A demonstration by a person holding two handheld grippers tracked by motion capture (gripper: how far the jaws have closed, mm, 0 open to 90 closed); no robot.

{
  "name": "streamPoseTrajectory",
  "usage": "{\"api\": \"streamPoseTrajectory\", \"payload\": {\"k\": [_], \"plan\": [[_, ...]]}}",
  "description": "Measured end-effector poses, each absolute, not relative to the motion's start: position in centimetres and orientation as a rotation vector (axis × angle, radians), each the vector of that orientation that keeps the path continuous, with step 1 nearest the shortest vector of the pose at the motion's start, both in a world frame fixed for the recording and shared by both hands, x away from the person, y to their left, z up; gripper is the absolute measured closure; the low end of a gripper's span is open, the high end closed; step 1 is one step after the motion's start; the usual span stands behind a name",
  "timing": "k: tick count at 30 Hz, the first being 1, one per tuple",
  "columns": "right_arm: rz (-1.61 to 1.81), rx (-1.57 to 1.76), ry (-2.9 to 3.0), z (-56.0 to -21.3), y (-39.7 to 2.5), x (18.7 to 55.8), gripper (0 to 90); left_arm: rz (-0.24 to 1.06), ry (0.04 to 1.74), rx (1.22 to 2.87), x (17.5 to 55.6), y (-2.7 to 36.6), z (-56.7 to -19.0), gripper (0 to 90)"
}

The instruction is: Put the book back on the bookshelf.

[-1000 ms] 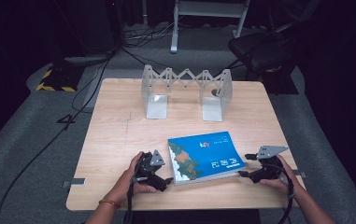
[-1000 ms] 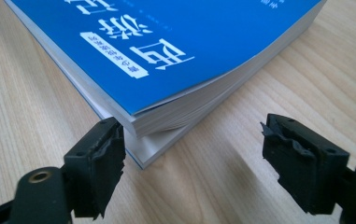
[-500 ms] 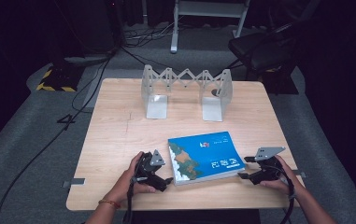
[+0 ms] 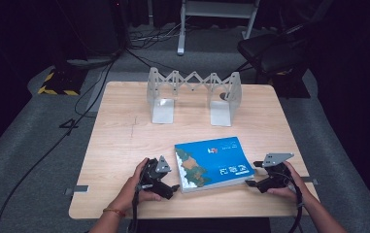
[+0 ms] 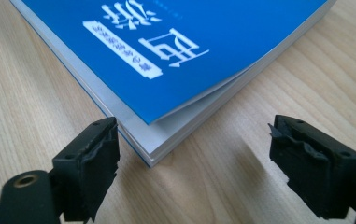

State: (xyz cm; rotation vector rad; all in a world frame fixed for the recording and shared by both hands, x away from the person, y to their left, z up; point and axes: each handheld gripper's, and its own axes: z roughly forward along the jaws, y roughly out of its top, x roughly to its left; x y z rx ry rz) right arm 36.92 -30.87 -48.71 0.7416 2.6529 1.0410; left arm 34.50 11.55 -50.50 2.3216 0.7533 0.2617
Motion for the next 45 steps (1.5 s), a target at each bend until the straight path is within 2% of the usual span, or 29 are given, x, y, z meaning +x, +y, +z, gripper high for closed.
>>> {"api": "streamPoseTrajectory", "payload": {"k": [4,7,9,16,17,20,22,24,33,40,45], "plan": [[1.1,0.764,2.615,-48.2,-31.1,36.9,16.0,0.244,0.753,2.329,34.4,12.0,-50.2,4.2],[1.122,0.766,2.569,-47.6,-30.8,36.7,16.2,0.19,0.728,2.313,34.1,12.8,-49.6,20.9],[1.115,0.758,2.54,-47.3,-30.5,36.6,17.2,0.184,0.713,2.306,33.8,13.2,-49.0,15.5],[1.155,0.749,2.489,-46.5,-29.9,36.8,18.0,0.205,0.676,2.225,33.0,12.9,-45.8,15.8],[1.168,0.751,2.475,-46.3,-29.9,36.8,17.8,0.206,0.677,2.2,32.7,11.9,-45.0,15.8],[1.175,0.75,2.461,-46.0,-29.7,36.8,18.2,0.265,0.627,2.262,32.0,9.9,-44.4,16.1],[1.193,0.756,2.439,-45.6,-29.4,37.0,18.4,0.236,0.563,2.253,31.5,7.9,-43.8,16.0],[1.207,0.761,2.424,-45.3,-29.2,37.1,18.4,0.26,0.523,2.292,31.1,6.3,-43.6,16.3],[1.22,0.752,2.367,-43.7,-27.7,38.1,19.3,0.292,0.545,2.361,31.2,1.0,-44.9,16.8],[1.228,0.729,2.359,-43.2,-26.8,39.0,19.5,0.372,0.594,2.353,31.3,-0.8,-45.5,16.7],[1.24,0.732,2.346,-43.3,-26.7,39.0,19.5,0.457,0.631,2.362,31.3,-1.7,-46.1,24.2]]}}
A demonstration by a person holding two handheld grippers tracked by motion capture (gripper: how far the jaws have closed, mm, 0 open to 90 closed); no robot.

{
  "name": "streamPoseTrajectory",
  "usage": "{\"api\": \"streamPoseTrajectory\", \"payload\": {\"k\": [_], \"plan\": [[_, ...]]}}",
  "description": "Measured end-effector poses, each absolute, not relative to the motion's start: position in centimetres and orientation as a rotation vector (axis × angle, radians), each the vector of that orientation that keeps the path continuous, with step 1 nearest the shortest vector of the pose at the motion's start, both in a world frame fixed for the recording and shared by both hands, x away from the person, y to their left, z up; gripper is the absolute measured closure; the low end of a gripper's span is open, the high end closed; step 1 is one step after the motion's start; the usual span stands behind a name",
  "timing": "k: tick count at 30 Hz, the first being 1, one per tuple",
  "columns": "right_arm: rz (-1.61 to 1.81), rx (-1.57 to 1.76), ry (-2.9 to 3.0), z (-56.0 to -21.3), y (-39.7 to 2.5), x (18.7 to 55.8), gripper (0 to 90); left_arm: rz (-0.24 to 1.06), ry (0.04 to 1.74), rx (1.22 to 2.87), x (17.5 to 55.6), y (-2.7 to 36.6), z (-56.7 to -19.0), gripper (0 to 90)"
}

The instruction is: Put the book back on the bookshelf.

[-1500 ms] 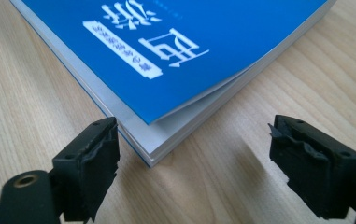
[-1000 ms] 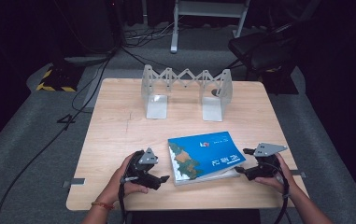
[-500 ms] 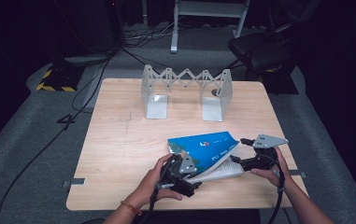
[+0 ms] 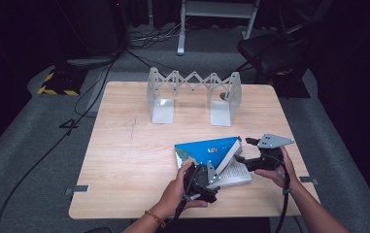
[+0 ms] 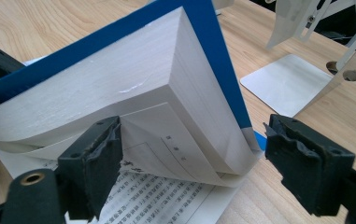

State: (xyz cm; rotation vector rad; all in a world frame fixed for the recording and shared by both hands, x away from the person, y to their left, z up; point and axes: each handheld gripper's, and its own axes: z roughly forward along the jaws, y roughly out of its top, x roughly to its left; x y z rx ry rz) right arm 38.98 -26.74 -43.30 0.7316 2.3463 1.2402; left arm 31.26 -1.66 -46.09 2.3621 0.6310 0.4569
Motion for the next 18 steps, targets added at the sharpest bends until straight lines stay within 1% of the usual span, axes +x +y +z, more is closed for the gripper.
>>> {"api": "streamPoseTrajectory", "payload": {"k": [1,6,7,9,11,14,17,18], "plan": [[1.243,0.735,2.344,-43.4,-26.8,38.9,19.5,0.464,0.637,2.358,31.3,-1.7,-46.2,27.8],[1.249,0.737,2.343,-43.5,-26.9,38.8,19.5,0.489,0.661,2.366,31.6,-1.3,-46.5,39.5],[1.251,0.736,2.345,-43.6,-26.9,38.8,19.5,0.492,0.674,2.359,31.8,-1.0,-46.6,39.5],[1.254,0.737,2.344,-43.7,-27.0,38.8,19.4,0.455,0.675,2.347,32.1,-0.5,-46.5,44.8],[1.261,0.738,2.34,-43.7,-27.1,38.7,19.4,0.448,0.649,2.347,32.2,-0.4,-46.5,47.2],[1.269,0.745,2.327,-43.7,-27.3,38.8,19.4,0.474,0.581,2.355,32.0,-0.3,-45.9,59.8],[1.277,0.753,2.322,-43.7,-27.6,38.8,19.2,0.483,0.561,2.344,32.0,-0.1,-45.6,68.4],[1.297,0.774,2.331,-43.7,-28.1,38.9,17.7,0.485,0.556,2.335,32.1,0.1,-45.3,70.8]]}}
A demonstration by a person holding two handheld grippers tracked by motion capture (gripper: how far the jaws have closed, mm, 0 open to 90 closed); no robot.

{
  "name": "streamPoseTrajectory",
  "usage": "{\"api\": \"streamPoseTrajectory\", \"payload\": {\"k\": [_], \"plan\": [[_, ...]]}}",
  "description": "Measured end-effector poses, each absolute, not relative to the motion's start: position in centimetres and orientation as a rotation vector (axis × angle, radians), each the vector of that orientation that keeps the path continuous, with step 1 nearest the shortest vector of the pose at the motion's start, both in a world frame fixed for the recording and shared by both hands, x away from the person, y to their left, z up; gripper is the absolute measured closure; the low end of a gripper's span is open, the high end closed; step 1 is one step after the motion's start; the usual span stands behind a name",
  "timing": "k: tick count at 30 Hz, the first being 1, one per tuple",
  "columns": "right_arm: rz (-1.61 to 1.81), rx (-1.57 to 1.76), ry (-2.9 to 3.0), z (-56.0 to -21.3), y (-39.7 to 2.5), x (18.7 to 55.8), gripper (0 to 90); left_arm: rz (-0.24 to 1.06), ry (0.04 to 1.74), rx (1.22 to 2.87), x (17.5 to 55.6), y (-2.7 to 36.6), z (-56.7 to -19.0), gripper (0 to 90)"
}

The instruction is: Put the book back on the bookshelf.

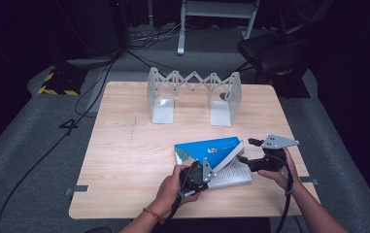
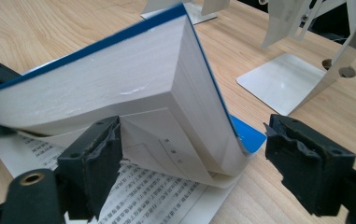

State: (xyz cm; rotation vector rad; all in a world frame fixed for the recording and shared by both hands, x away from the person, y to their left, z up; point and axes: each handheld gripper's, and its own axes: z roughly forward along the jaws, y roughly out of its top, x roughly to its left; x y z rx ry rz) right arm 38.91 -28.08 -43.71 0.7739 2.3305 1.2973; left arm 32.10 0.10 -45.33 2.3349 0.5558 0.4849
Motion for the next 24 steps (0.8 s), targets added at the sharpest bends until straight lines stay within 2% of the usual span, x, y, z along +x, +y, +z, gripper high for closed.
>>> {"api": "streamPoseTrajectory", "payload": {"k": [10,17,20,22,24], "plan": [[1.29,0.672,2.508,-45.7,-29.8,38.4,20.0,0.45,0.54,2.319,32.7,0.7,-44.6,73.3],[1.215,0.743,2.468,-46.7,-28.1,39.6,20.9,0.404,0.533,2.31,33.0,0.8,-44.6,71.4],[1.222,0.751,2.442,-46.9,-27.8,40.1,18.5,0.353,0.547,2.305,33.0,0.9,-44.7,65.9],[1.236,0.753,2.429,-46.9,-27.8,40.1,18.0,0.275,0.57,2.31,33.1,0.7,-44.7,56.5],[1.209,0.712,2.426,-46.7,-27.5,39.8,19.2,0.278,0.553,2.318,32.8,0.4,-44.7,45.6]]}}
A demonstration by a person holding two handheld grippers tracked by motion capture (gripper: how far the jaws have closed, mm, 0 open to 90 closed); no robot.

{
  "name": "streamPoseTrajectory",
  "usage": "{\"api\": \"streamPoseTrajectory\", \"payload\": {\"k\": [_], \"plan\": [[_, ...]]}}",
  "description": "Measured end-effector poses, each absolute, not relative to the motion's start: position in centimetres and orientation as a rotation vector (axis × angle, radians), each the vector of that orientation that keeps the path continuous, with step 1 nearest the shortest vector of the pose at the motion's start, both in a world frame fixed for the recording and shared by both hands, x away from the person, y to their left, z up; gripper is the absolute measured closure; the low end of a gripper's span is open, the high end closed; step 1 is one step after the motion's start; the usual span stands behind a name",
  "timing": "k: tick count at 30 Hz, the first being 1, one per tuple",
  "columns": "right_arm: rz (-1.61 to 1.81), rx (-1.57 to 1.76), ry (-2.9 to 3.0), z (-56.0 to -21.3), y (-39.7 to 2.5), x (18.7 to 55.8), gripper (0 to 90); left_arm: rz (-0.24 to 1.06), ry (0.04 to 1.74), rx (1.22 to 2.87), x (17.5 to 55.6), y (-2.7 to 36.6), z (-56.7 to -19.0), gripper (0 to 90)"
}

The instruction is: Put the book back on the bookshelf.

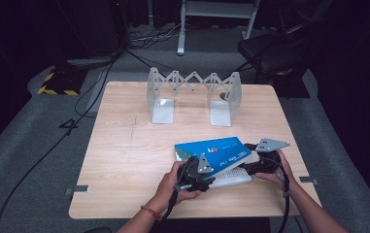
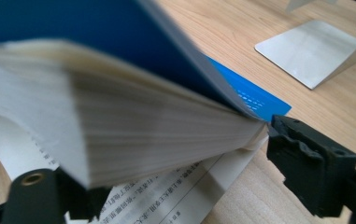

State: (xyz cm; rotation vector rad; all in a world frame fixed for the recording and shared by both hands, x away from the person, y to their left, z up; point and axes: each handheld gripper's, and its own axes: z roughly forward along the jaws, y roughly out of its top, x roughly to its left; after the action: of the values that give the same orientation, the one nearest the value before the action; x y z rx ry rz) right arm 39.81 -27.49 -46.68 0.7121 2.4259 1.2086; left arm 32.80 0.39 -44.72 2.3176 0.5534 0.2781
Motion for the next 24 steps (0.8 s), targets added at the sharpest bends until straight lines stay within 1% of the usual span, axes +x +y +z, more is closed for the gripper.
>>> {"api": "streamPoseTrajectory", "payload": {"k": [1,2,3,4,5,6,7,9,10,11,14,15,17,19,21,23,24], "plan": [[1.193,0.702,2.418,-46.6,-27.3,39.7,19.2,0.287,0.548,2.326,32.5,0.0,-44.7,42.8],[1.204,0.707,2.404,-46.6,-27.3,39.7,19.6,0.317,0.555,2.339,32.4,-0.3,-44.7,37.5],[1.224,0.72,2.394,-46.5,-27.4,39.7,20.2,0.34,0.555,2.347,32.2,-0.7,-44.7,34.1],[1.239,0.729,2.391,-46.4,-27.4,39.8,20.6,0.355,0.555,2.355,32.1,-0.9,-44.7,31.7],[1.239,0.729,2.391,-46.4,-27.4,39.8,20.6,0.355,0.555,2.355,32.1,-0.9,-44.7,30.8],[1.244,0.73,2.386,-46.3,-27.3,39.9,20.6,0.384,0.577,2.364,32.1,-1.1,-44.8,30.8],[1.24,0.725,2.382,-46.2,-27.2,39.9,20.8,0.394,0.602,2.361,32.2,-1.1,-45.0,32.2],[1.239,0.722,2.376,-46.1,-27.2,39.9,20.8,0.425,0.618,2.355,32.5,-0.8,-45.1,40.1],[1.237,0.716,2.379,-46.1,-27.1,39.9,20.8,0.453,0.618,2.364,32.5,-0.5,-45.1,50.0],[1.236,0.715,2.383,-46.1,-27.1,40.0,20.9,0.44,0.606,2.368,32.7,-0.2,-45.2,56.4],[1.232,0.707,2.387,-46.1,-27.0,39.9,20.8,0.445,0.569,2.387,32.8,0.0,-45.3,60.1],[1.227,0.7,2.388,-46.1,-27.0,39.9,20.8,0.462,0.55,2.396,32.6,-0.1,-45.3,60.1],[1.229,0.695,2.389,-46.1,-27.0,40.0,21.0,0.498,0.523,2.384,32.4,0.0,-45.1,67.3],[1.257,0.701,2.396,-46.2,-27.3,40.1,21.6,0.482,0.525,2.358,32.6,0.6,-44.7,71.4],[1.281,0.681,2.408,-46.2,-27.6,40.2,23.0,0.438,0.519,2.356,33.0,1.2,-44.6,72.4],[1.305,0.638,2.426,-46.1,-27.8,40.2,24.7,0.435,0.509,2.359,33.1,1.5,-44.5,72.9],[1.319,0.619,2.427,-46.1,-27.9,40.2,25.0,0.416,0.492,2.362,33.3,2.3,-44.3,73.0]]}}
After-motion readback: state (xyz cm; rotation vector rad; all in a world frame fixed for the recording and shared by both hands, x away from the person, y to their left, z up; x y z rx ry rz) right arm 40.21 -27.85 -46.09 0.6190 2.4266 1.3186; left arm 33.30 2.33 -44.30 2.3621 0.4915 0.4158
